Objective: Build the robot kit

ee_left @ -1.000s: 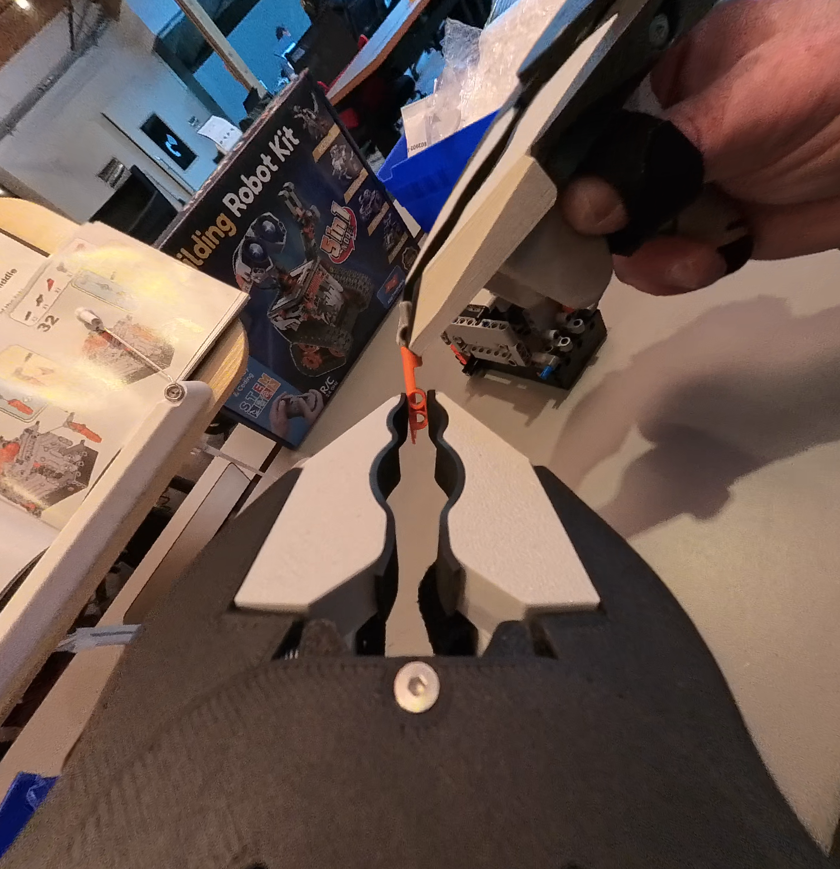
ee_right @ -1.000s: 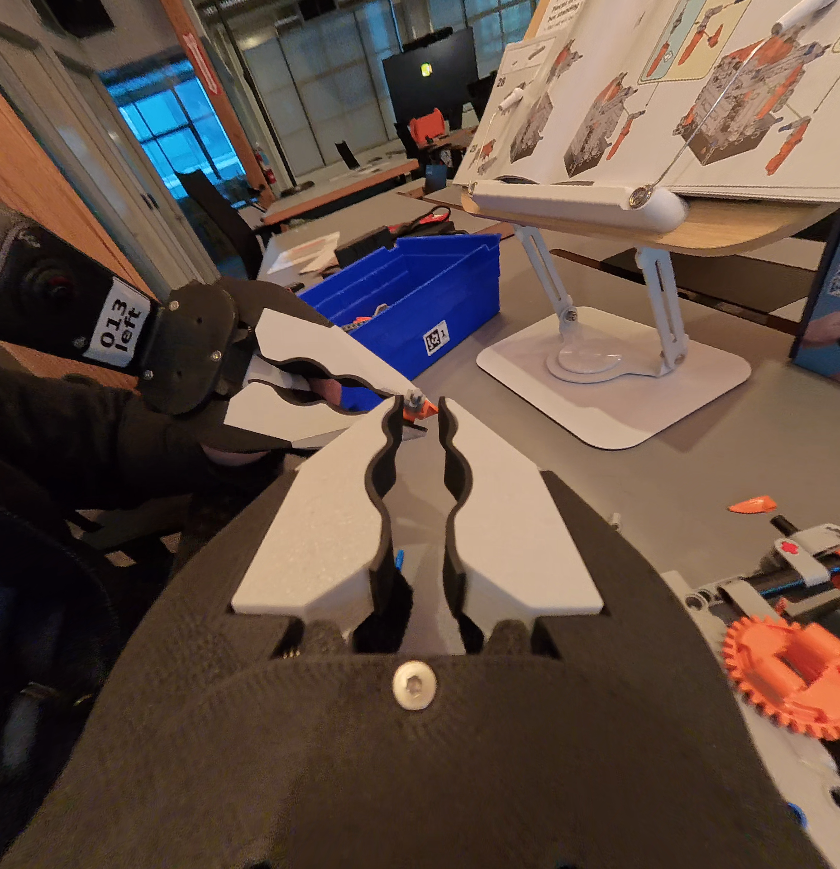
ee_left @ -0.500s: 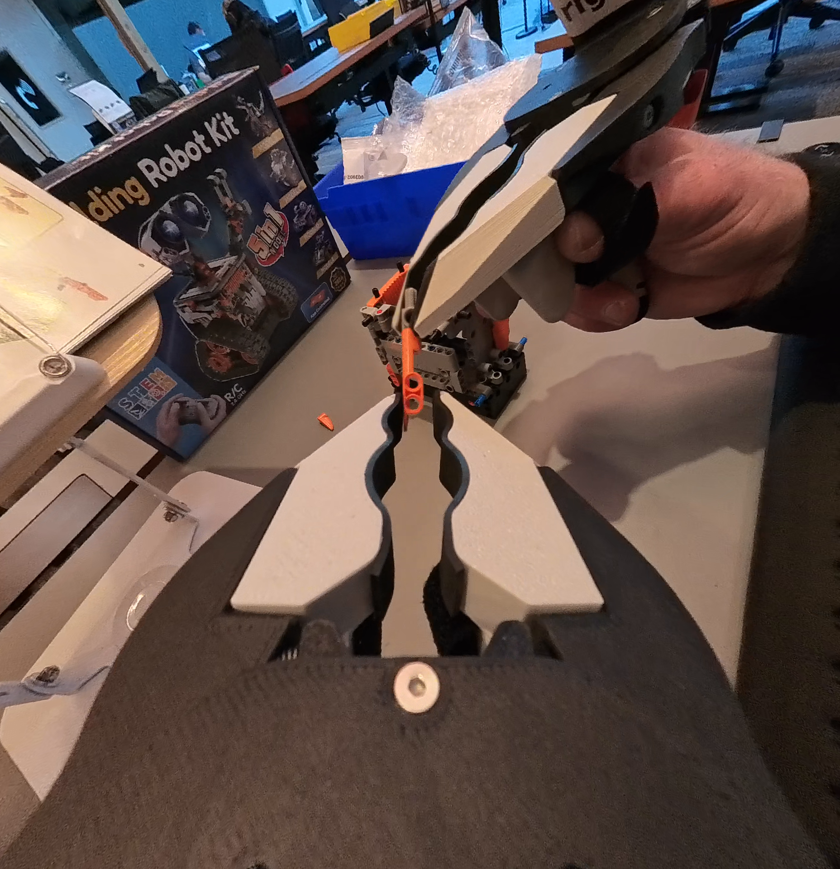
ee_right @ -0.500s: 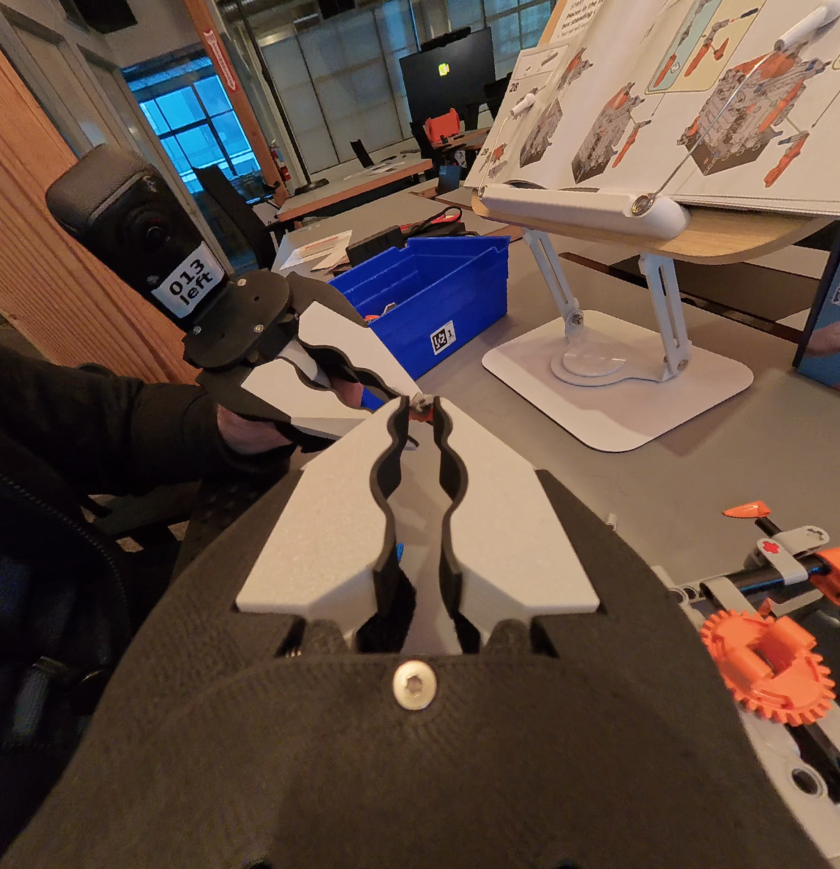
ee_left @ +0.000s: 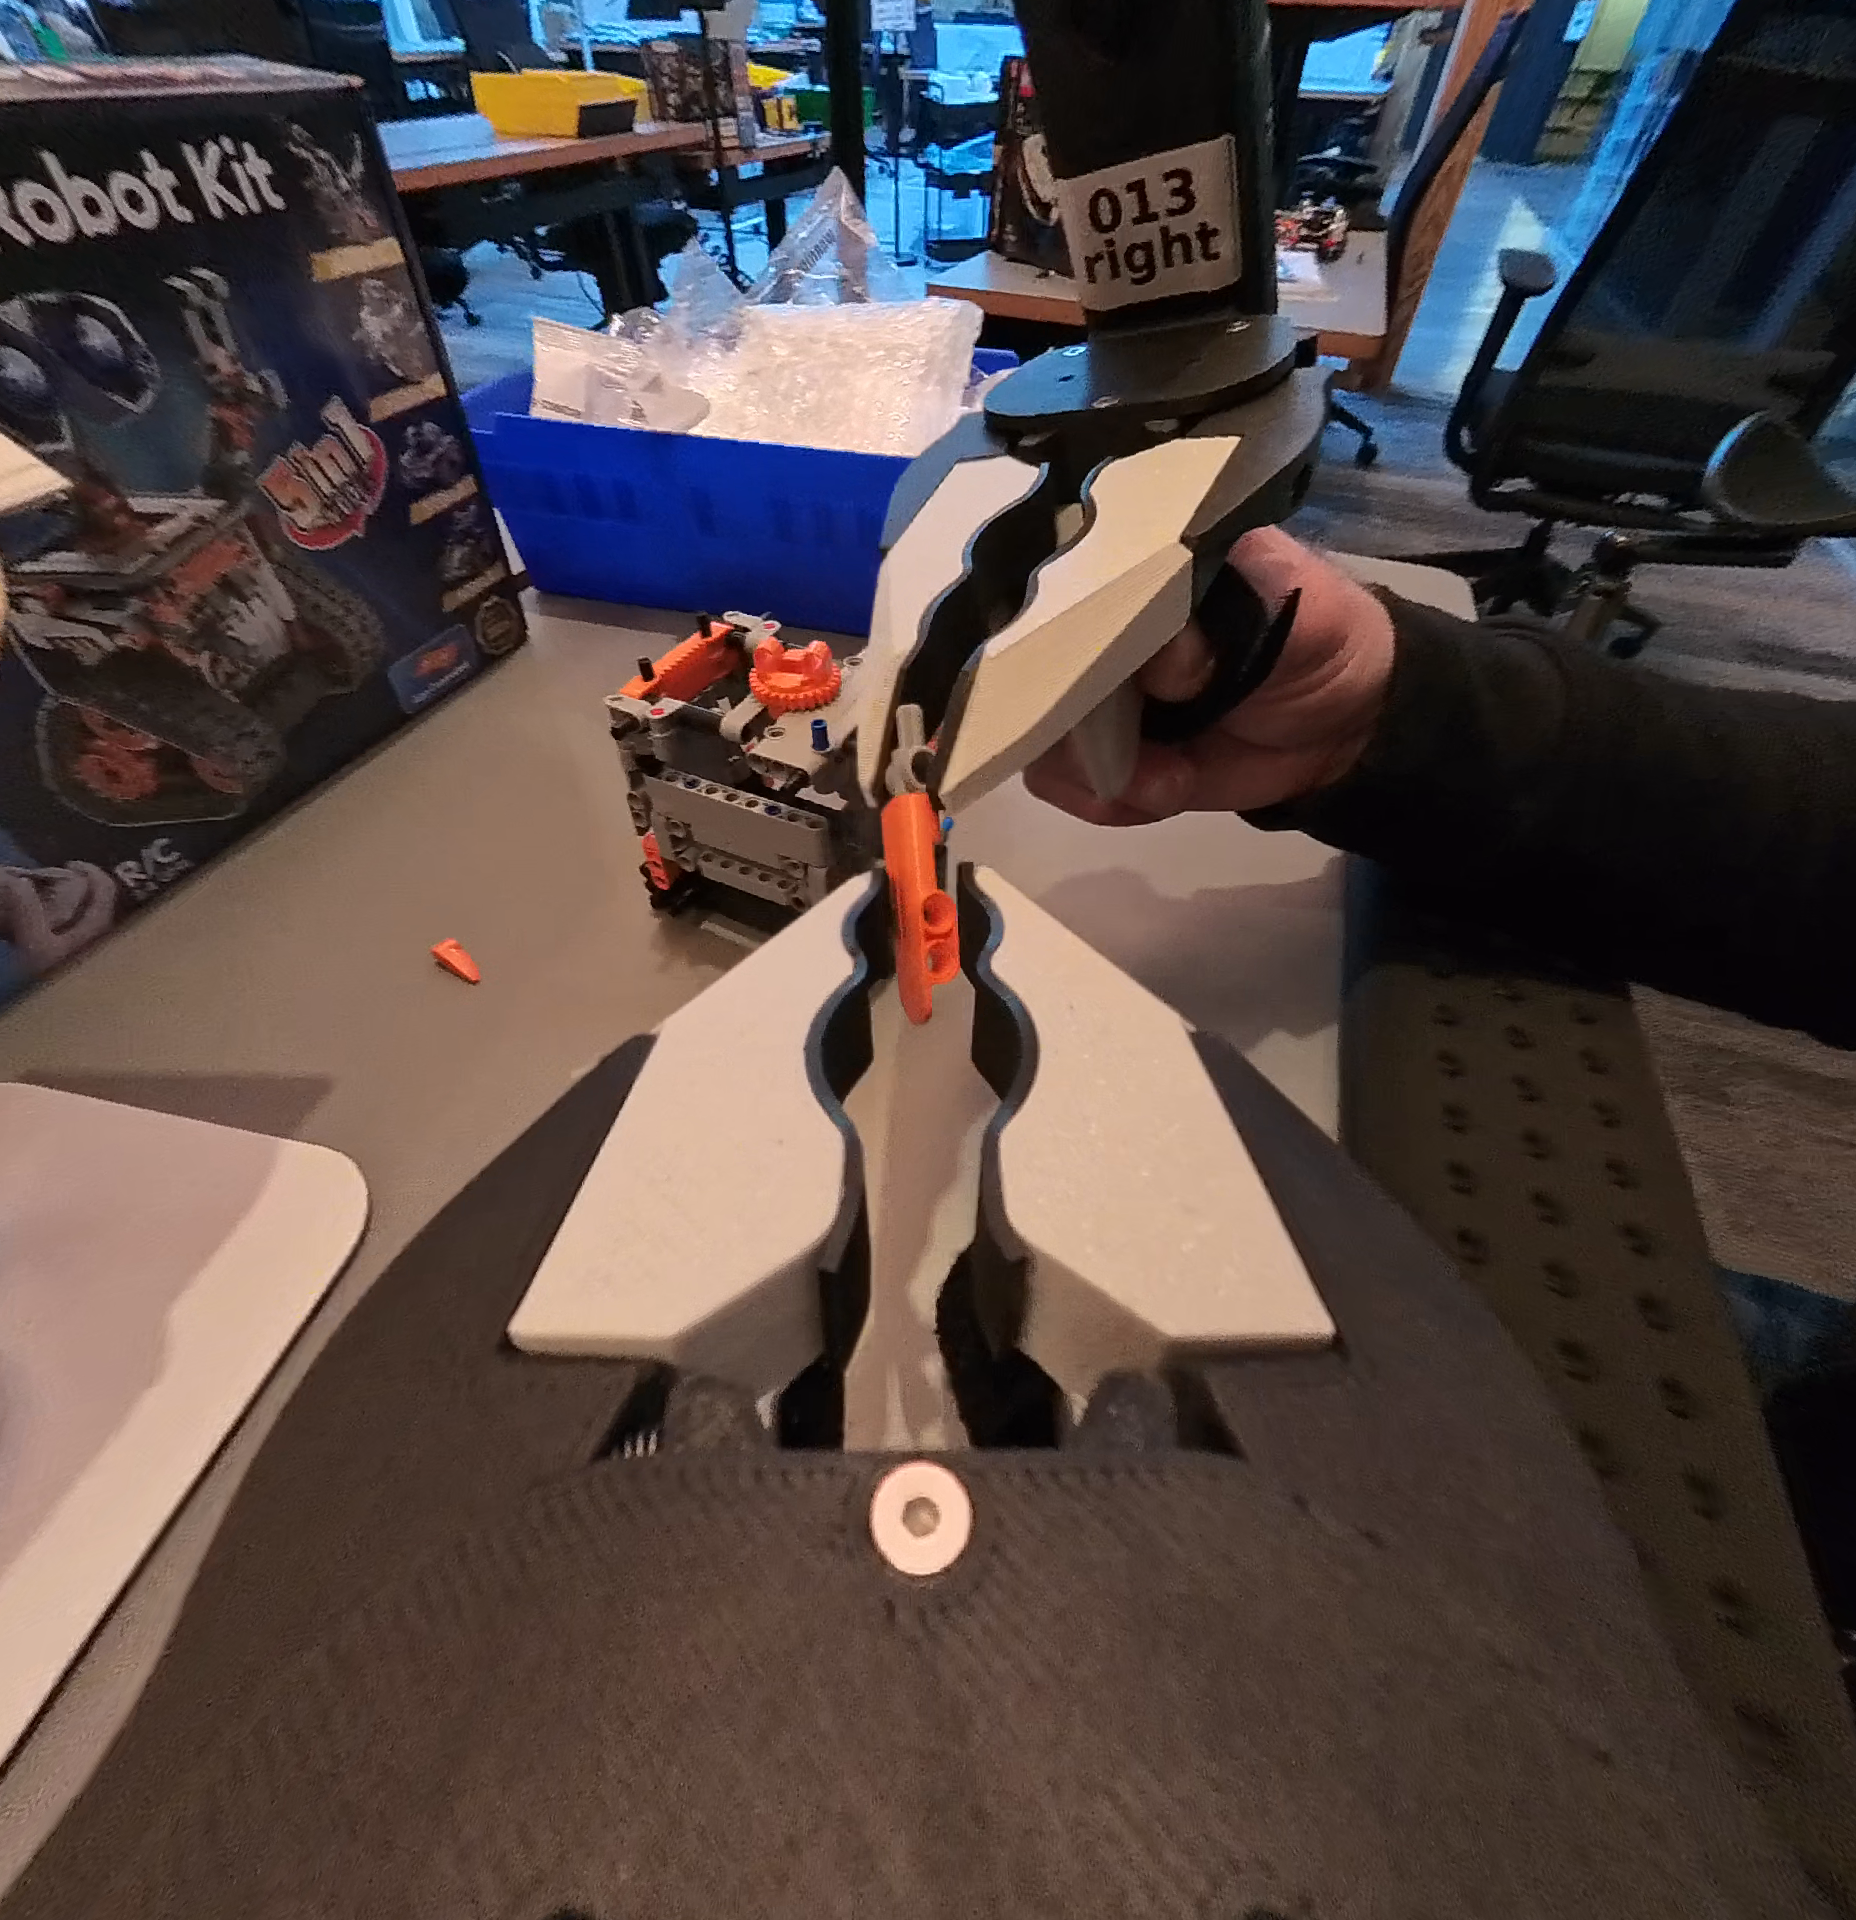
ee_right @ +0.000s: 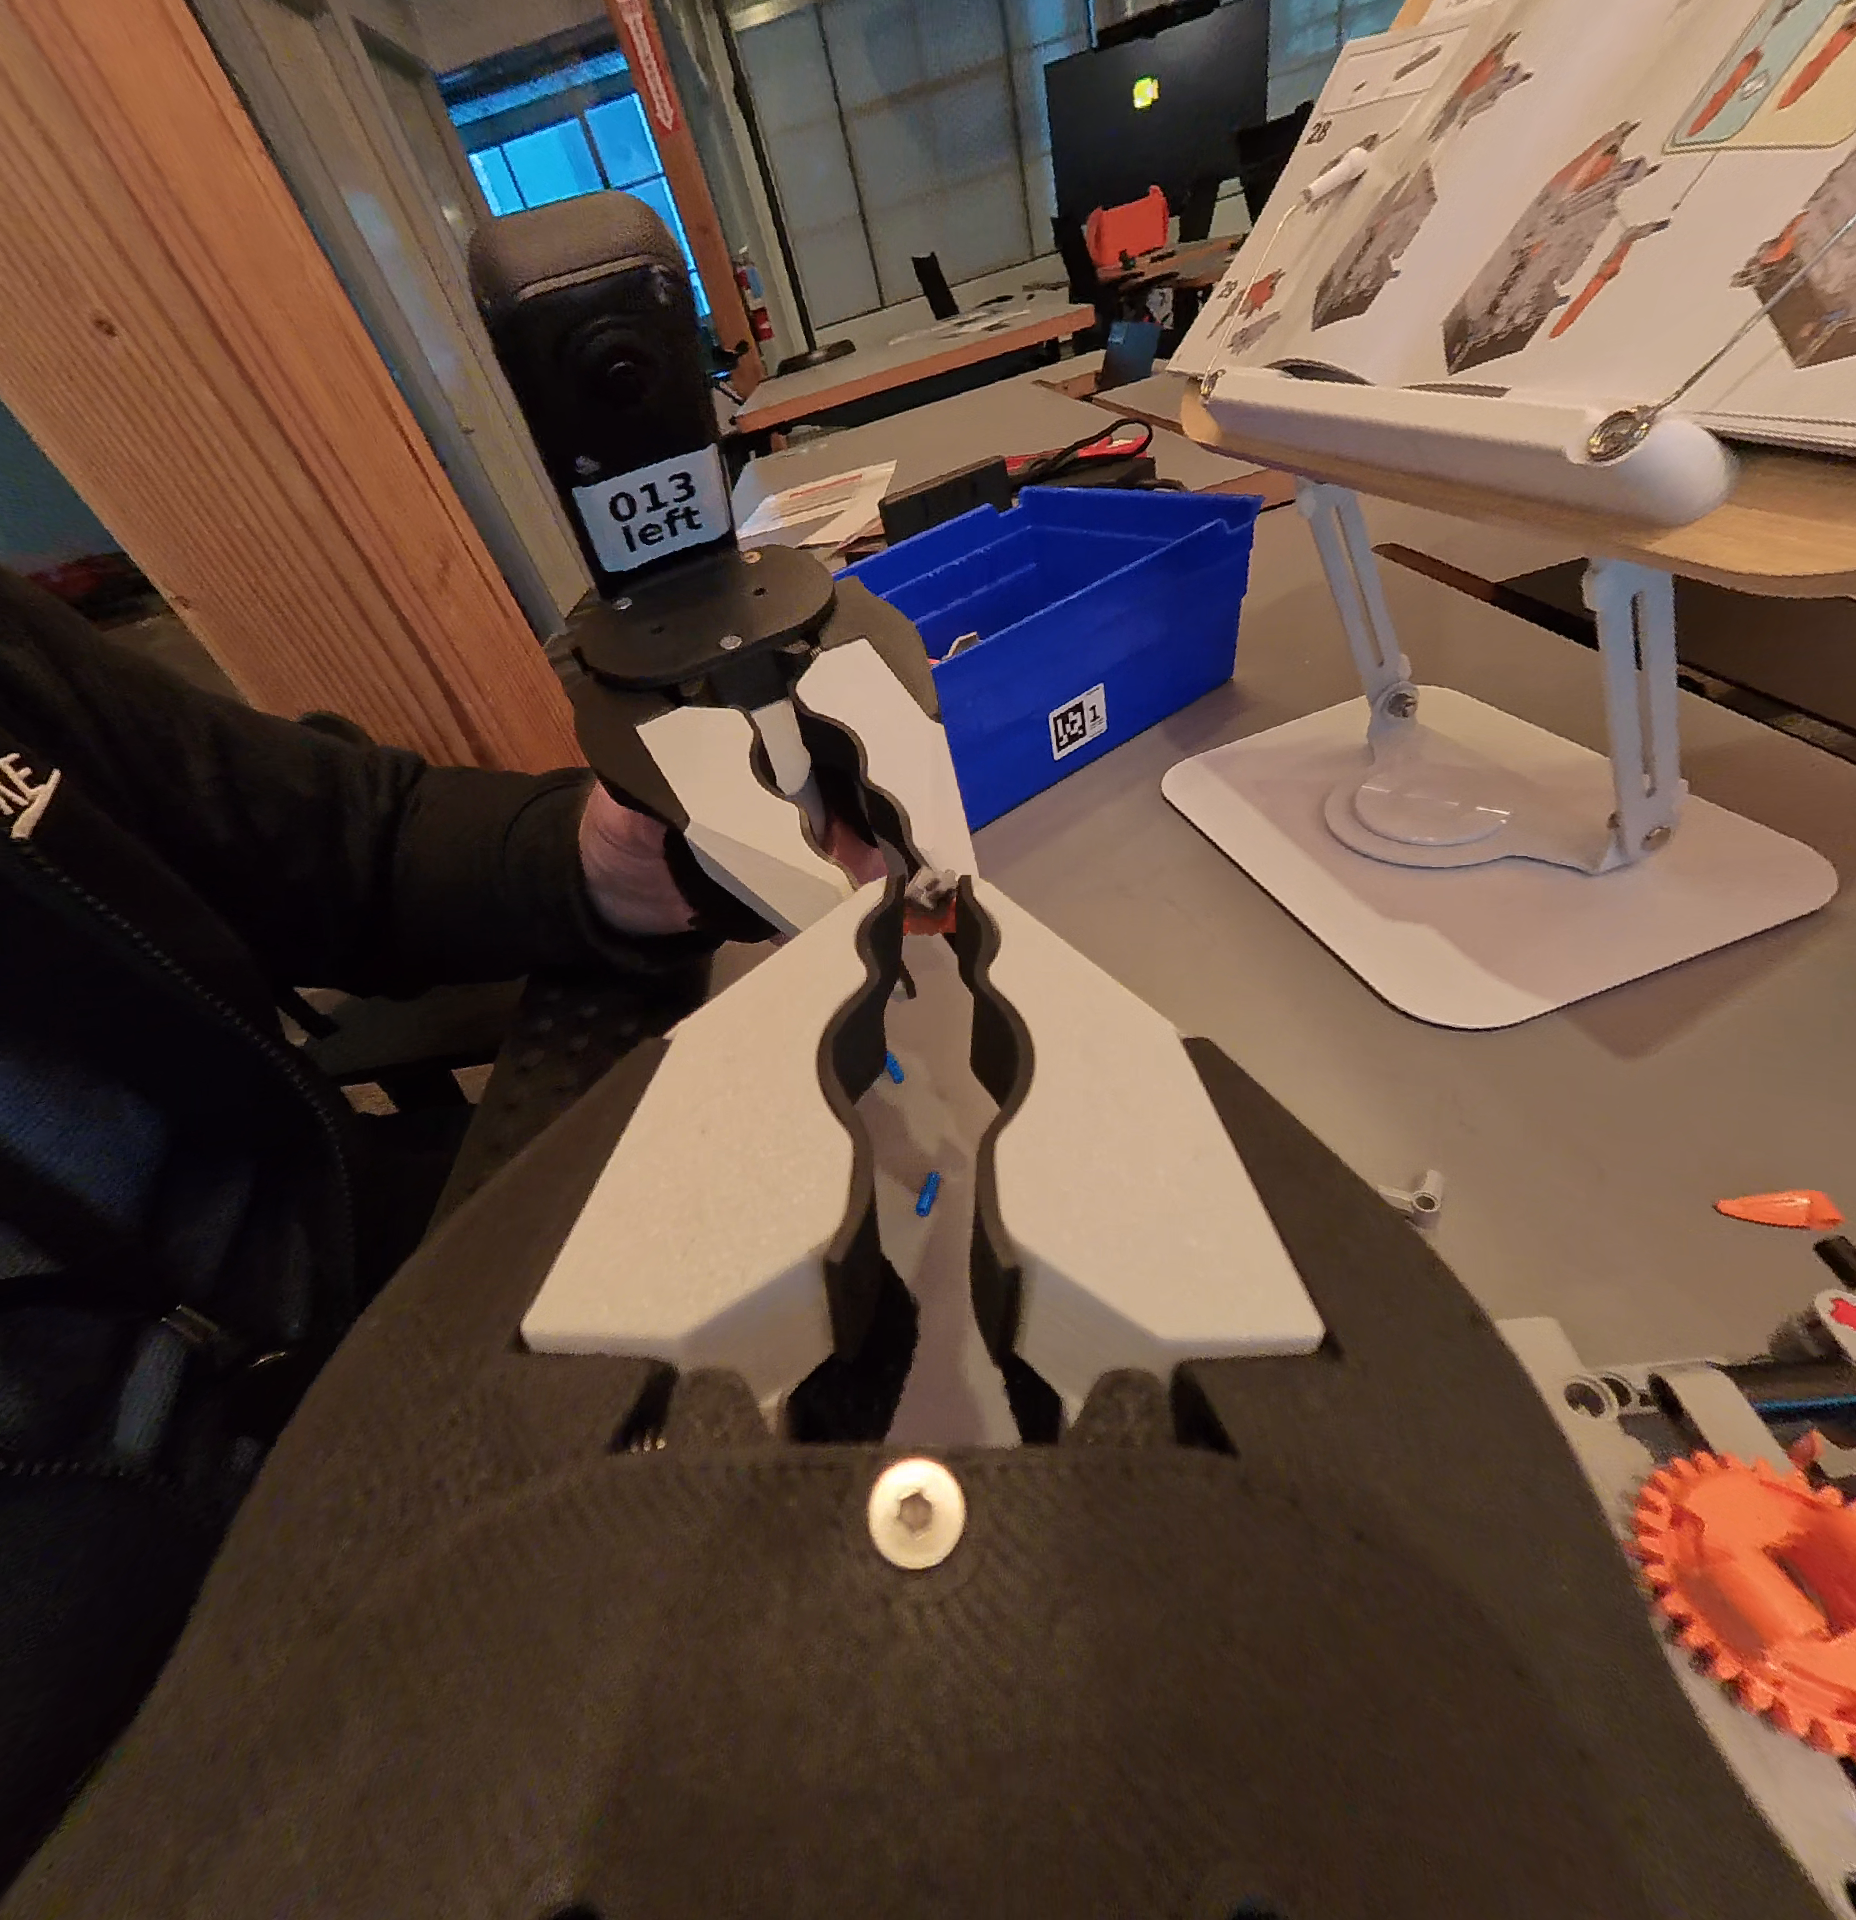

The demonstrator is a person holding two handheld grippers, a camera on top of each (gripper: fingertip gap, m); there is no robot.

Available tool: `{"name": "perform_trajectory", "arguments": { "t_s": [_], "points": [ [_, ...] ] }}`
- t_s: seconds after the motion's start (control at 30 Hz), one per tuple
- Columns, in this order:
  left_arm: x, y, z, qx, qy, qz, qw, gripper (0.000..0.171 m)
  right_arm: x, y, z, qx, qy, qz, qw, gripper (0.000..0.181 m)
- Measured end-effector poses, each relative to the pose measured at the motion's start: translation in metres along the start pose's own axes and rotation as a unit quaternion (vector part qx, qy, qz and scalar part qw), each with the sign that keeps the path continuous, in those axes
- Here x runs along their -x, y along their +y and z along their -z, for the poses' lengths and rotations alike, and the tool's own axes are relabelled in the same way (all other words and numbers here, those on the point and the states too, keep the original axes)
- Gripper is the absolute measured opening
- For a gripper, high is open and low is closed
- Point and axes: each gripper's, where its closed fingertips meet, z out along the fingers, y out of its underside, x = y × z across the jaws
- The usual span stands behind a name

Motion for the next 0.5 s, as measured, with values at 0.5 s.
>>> {"name": "perform_trajectory", "arguments": {
  "t_s": [0.5],
  "points": [
    [-0.0007,-0.003,0.0019,-0.01,-0.003,-0.008,1.0,0.011,0.0024,-0.0009,0.0022,-0.007,-0.012,-0.001,1.0,0.007]
  ]
}}
